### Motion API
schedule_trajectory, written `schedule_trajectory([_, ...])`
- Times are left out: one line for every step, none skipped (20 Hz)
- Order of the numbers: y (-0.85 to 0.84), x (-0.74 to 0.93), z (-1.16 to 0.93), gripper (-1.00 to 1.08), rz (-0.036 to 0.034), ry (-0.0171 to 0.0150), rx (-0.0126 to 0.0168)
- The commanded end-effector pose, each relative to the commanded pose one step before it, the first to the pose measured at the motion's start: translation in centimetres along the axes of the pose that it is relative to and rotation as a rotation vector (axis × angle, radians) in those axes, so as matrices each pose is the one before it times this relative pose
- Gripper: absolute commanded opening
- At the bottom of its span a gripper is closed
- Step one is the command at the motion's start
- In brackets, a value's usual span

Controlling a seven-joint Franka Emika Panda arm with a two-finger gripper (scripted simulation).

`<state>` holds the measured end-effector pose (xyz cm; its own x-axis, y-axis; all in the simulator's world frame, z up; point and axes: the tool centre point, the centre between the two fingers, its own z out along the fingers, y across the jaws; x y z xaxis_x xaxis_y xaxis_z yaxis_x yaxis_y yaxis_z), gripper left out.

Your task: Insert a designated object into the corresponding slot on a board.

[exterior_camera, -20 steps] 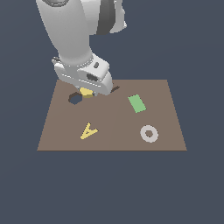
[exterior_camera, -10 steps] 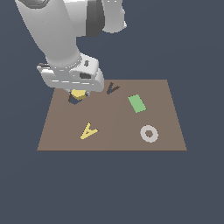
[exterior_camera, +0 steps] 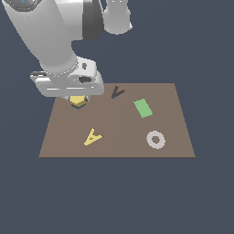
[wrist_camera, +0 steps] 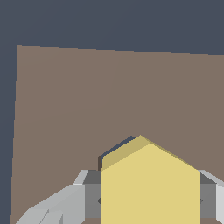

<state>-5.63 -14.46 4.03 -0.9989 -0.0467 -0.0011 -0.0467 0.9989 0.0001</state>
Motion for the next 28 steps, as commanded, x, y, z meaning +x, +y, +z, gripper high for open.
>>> schedule_trajectory([-0.229, -0.188, -0.025, -1.00, -0.02527, -0.00023, 0.00011])
schedule_trajectory([-0.066, -0.049, -0.002, -1.00, -0.00677, 0.00003, 0.00000])
schedule_trajectory([-0.054, -0.041, -0.001, -1.00, -0.00561, 0.00003, 0.00000])
schedule_trajectory([-0.043, -0.033, -0.001, -1.00, -0.00442, 0.00002, 0.00000])
schedule_trajectory([-0.032, -0.025, 0.000, -1.00, -0.00324, 0.00002, 0.00000])
schedule_trajectory([-0.013, -0.020, 0.000, -1.00, -0.00218, 0.00002, 0.00000])
schedule_trajectory([-0.003, -0.012, 0.000, -1.00, -0.00098, 0.00002, 0.00000])
schedule_trajectory([0.019, -0.009, 0.000, -1.00, 0.00000, 0.00000, 0.00000])
schedule_trajectory([0.003, 0.009, 0.002, -1.00, 0.00169, 0.00002, 0.00000])
schedule_trajectory([0.038, 0.008, 0.001, -1.00, 0.00239, 0.00000, 0.00000])
schedule_trajectory([0.028, 0.013, 0.001, -1.00, 0.00258, 0.00000, 0.00000])
schedule_trajectory([0.022, 0.007, 0.001, -1.00, 0.00154, 0.00000, 0.00000])
schedule_trajectory([0.000, 0.005, 0.000, -1.00, 0.00069, 0.00000, 0.00000])
schedule_trajectory([-0.014, 0.005, 0.016, -1.00, -0.00179, 0.00032, -0.00020])
schedule_trajectory([0.003, -0.002, 0.042, -1.00, 0.00000, 0.00000, 0.00000])
schedule_trajectory([0.009, -0.005, 0.126, -1.00, 0.00000, 0.00000, 0.00000])
schedule_trajectory([-0.017, 0.006, 0.194, -1.00, 0.00059, -0.00018, 0.00030])
schedule_trajectory([0.019, -0.007, 0.273, -1.00, 0.00000, 0.00000, 0.00000])
schedule_trajectory([-0.017, 0.009, 0.196, -1.00, 0.00059, -0.00013, 0.00034])
schedule_trajectory([0.008, -0.001, 0.126, -1.00, 0.00000, 0.00000, 0.00000])
schedule_trajectory([0.003, 0.000, 0.042, -1.00, 0.00000, 0.00000, 0.00000])
schedule_trajectory([0.000, 0.000, 0.000, 1.00, 0.00000, 0.00000, 0.00000])
schedule_trajectory([0.000, 0.000, 0.000, 1.00, 0.00000, 0.00000, 0.00000])
schedule_trajectory([0.000, 0.000, 0.000, 1.00, 0.00000, 0.00000, 0.00000])
schedule_trajectory([0.000, 0.000, 0.000, 1.00, 0.00000, 0.00000, 0.00000])
schedule_trajectory([0.000, 0.000, 0.000, 1.00, 0.00000, 0.00000, 0.00000])
schedule_trajectory([0.000, 0.000, 0.000, 1.00, 0.00000, 0.00000, 0.00000])
schedule_trajectory([0.000, 0.000, 0.000, 1.00, 0.00000, 0.00000, 0.00000])
